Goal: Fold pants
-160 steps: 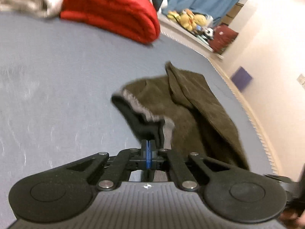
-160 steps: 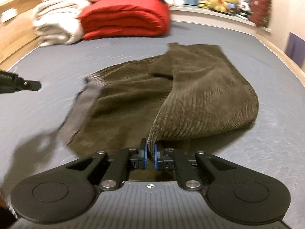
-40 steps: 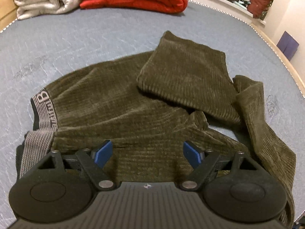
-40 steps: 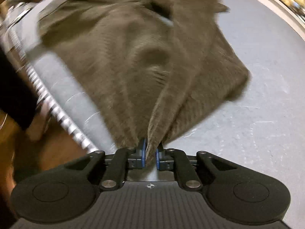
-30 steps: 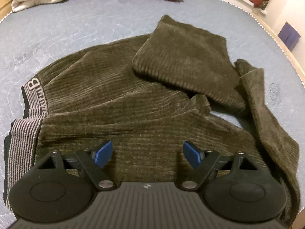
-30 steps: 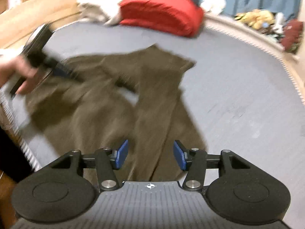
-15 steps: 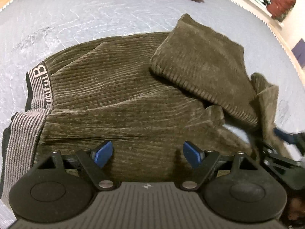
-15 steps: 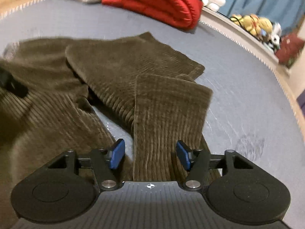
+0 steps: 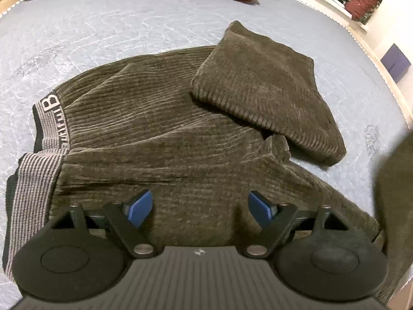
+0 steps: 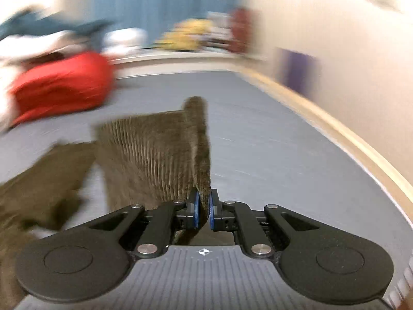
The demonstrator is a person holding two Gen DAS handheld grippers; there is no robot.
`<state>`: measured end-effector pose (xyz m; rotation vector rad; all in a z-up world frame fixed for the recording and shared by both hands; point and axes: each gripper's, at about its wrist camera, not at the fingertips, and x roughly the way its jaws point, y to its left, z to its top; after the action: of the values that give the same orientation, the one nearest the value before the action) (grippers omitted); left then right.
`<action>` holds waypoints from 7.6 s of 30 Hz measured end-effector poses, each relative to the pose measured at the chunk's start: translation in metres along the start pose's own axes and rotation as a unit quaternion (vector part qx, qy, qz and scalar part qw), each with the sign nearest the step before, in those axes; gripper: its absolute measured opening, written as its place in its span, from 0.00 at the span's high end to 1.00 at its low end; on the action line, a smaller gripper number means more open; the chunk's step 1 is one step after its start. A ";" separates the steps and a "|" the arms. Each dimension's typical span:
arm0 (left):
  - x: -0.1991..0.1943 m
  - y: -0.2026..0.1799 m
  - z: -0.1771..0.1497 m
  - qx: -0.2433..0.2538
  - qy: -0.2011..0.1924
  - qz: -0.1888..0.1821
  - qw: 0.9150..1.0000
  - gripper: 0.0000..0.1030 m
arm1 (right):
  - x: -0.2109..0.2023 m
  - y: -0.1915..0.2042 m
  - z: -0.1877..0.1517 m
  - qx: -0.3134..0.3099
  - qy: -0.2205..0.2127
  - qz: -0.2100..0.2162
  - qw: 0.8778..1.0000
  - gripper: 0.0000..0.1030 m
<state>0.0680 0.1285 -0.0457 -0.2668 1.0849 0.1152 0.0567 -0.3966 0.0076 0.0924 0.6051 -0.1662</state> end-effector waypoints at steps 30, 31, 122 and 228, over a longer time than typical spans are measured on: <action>0.005 -0.017 -0.004 0.031 0.007 -0.002 0.999 0.17 | 0.146 -0.164 -0.020 0.166 0.135 -0.107 0.971 0.52; 0.006 -0.017 -0.003 0.032 0.009 -0.001 0.999 0.17 | 0.155 -0.162 -0.021 0.155 0.143 -0.112 0.971 0.52; 0.038 0.209 0.078 -0.066 -0.091 0.052 0.992 0.55 | -0.014 0.168 0.059 0.131 0.062 0.209 0.967 0.32; -0.105 -0.053 0.017 0.149 -0.272 -0.198 0.930 0.37 | 0.054 0.241 0.115 0.159 -0.045 0.427 0.889 0.97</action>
<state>0.0460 0.0861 0.0633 -0.1592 0.4687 -0.3221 0.2080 -0.1826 0.0801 0.6551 0.3946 0.5895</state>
